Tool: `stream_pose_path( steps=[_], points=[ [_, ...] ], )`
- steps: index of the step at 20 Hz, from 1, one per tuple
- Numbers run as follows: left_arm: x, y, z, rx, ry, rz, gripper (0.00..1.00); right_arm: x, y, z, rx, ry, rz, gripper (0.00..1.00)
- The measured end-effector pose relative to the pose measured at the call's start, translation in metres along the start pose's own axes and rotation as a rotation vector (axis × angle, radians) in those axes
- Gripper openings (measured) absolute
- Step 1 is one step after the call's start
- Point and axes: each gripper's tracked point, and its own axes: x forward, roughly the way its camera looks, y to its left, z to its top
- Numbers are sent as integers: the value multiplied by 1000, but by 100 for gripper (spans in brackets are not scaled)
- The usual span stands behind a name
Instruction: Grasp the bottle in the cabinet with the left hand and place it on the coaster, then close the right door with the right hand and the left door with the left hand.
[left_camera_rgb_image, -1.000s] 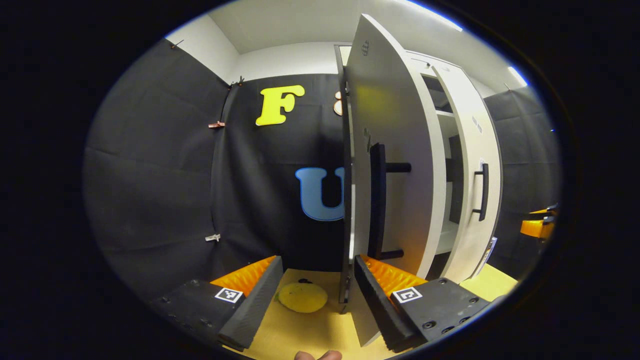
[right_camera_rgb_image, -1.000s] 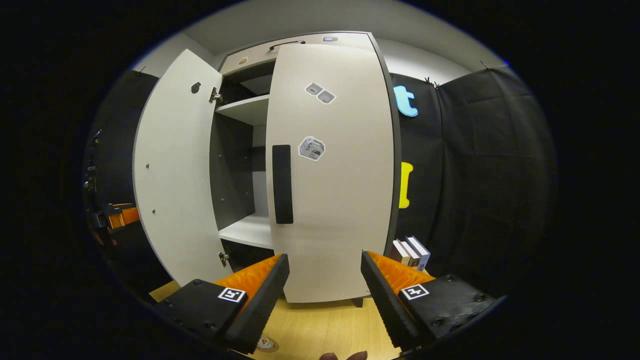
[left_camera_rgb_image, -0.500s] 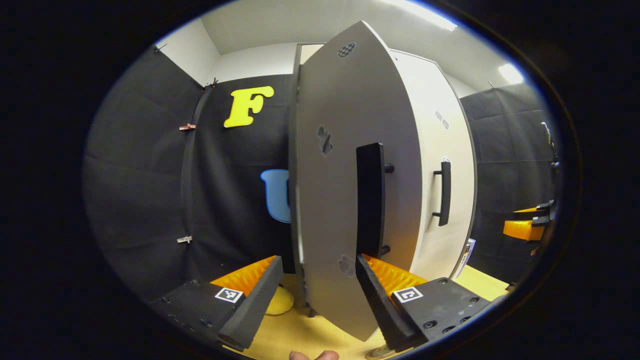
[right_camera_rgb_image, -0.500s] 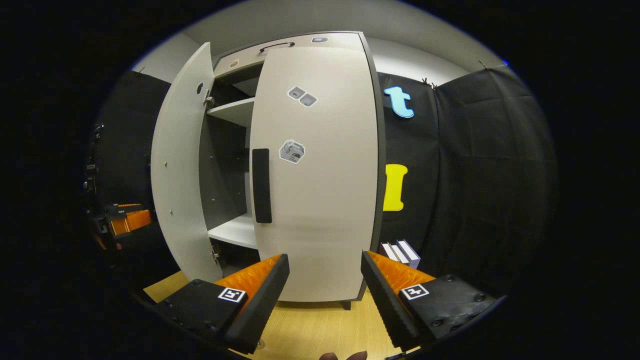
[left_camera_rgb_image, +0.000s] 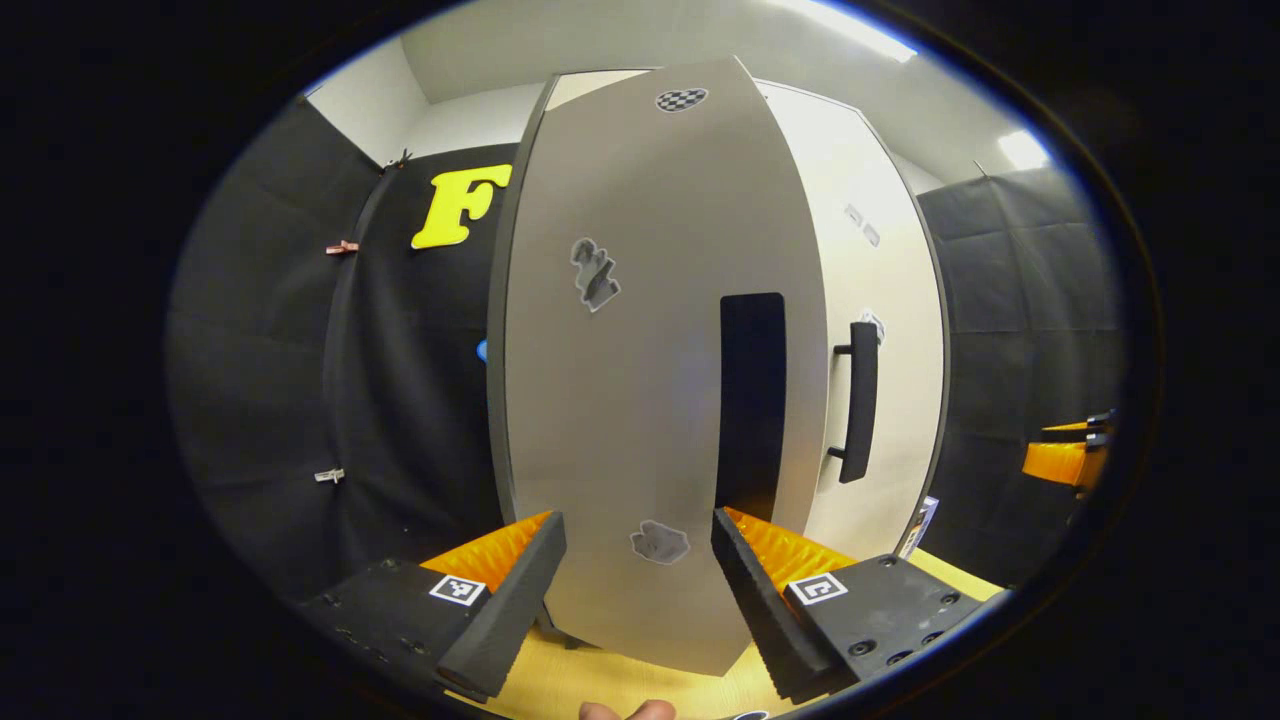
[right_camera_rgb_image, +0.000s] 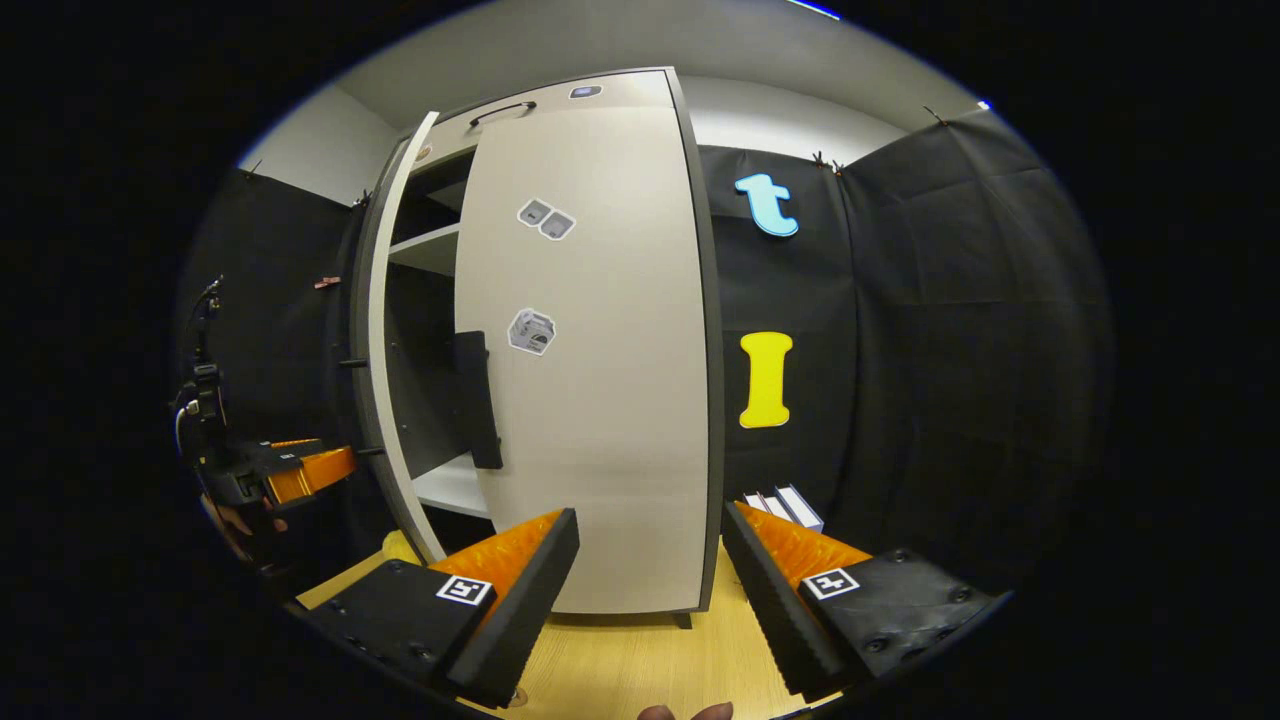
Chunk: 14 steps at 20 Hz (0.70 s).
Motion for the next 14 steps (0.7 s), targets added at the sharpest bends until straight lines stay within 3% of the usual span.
stream_pose_path(
  steps=[14],
  points=[
    [37,-21,0,-14,7,42,96,7,-10,-4,-28,6,11,96]
  ],
)
